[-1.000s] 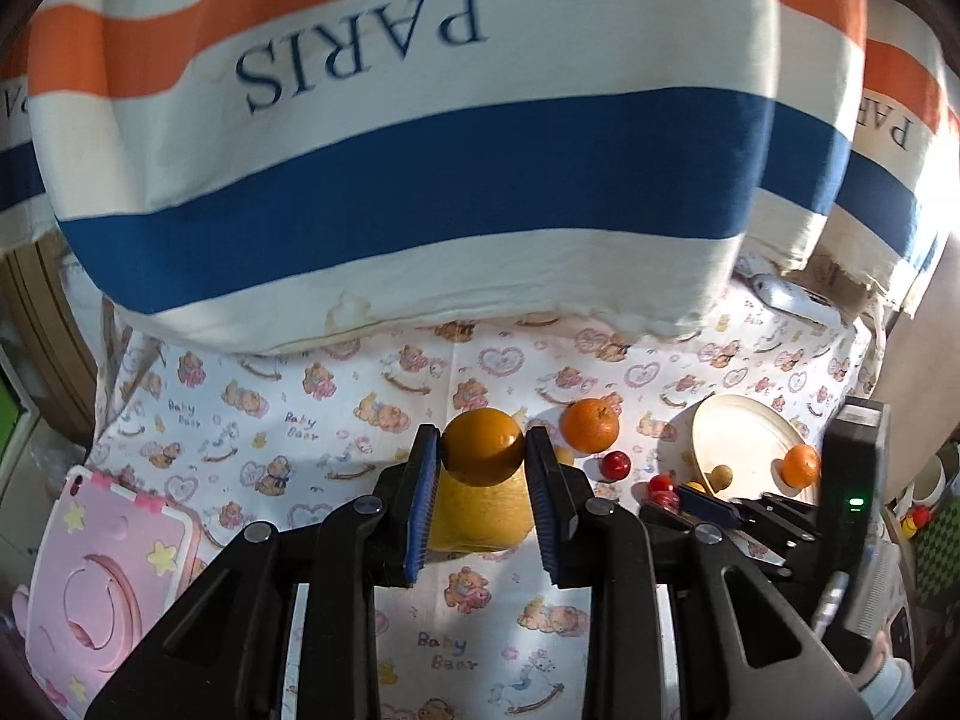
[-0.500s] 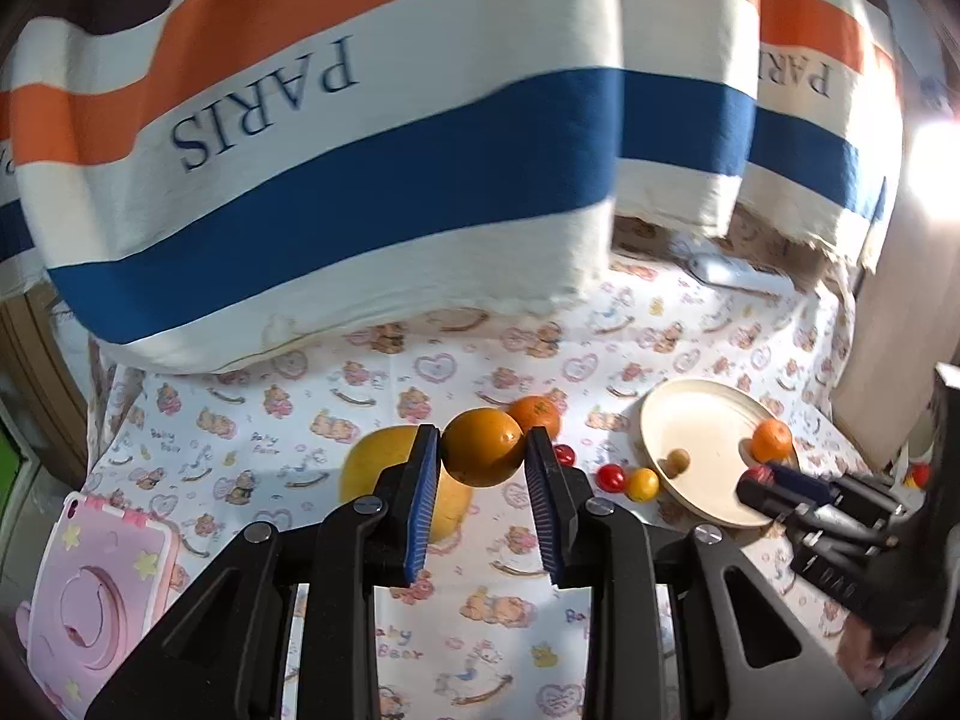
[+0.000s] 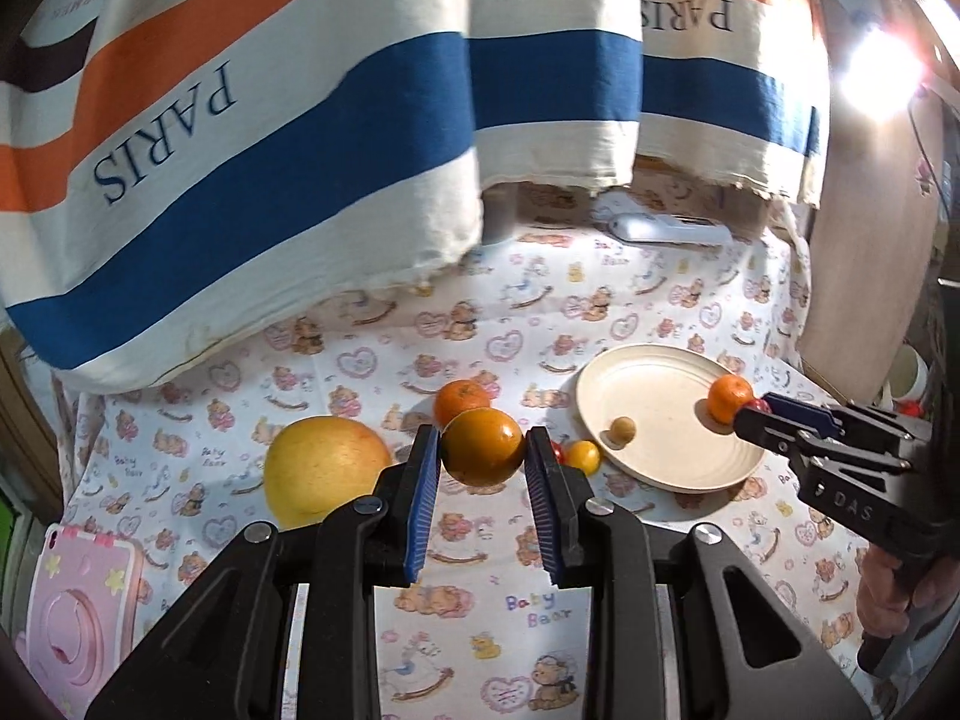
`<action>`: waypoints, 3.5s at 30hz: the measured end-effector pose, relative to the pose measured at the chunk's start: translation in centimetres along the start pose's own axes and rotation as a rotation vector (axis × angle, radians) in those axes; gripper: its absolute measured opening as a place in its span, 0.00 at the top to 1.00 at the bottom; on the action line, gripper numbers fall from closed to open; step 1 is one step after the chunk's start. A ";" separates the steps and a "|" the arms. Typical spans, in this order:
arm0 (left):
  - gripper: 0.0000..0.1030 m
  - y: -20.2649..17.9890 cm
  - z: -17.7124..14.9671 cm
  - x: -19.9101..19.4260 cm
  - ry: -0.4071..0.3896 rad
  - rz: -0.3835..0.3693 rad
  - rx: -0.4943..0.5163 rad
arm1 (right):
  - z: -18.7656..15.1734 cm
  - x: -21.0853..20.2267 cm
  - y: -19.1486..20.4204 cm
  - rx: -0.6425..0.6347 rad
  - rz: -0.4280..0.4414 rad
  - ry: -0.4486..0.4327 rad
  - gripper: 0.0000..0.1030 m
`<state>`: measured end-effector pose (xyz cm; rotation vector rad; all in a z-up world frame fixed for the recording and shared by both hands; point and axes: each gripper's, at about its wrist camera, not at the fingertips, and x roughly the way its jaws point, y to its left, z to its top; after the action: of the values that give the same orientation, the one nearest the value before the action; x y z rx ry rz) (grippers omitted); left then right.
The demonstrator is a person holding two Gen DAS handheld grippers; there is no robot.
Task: Organize fruits
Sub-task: 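Carry the small orange in the left tool and red fruit in the right tool toward the plate, then open the left tool over the plate while the right tool holds the red fruit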
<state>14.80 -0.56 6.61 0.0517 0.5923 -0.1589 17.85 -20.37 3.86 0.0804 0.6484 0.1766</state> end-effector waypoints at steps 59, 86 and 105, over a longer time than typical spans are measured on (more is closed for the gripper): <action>0.73 -10.9 -0.7 16.3 0.292 -0.219 0.090 | -1.5 7.0 -8.5 0.114 -0.108 0.212 0.71; 0.68 -10.9 -0.4 16.0 0.276 -0.199 0.112 | -1.7 7.6 -8.4 0.104 -0.113 0.233 0.71; 0.52 -8.7 1.2 12.4 0.181 -0.122 0.101 | -1.2 6.0 -8.0 0.113 -0.088 0.201 0.71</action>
<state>24.19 -10.92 0.68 0.1286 0.7684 -0.3046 22.93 -27.07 -1.69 0.1442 0.8610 0.0631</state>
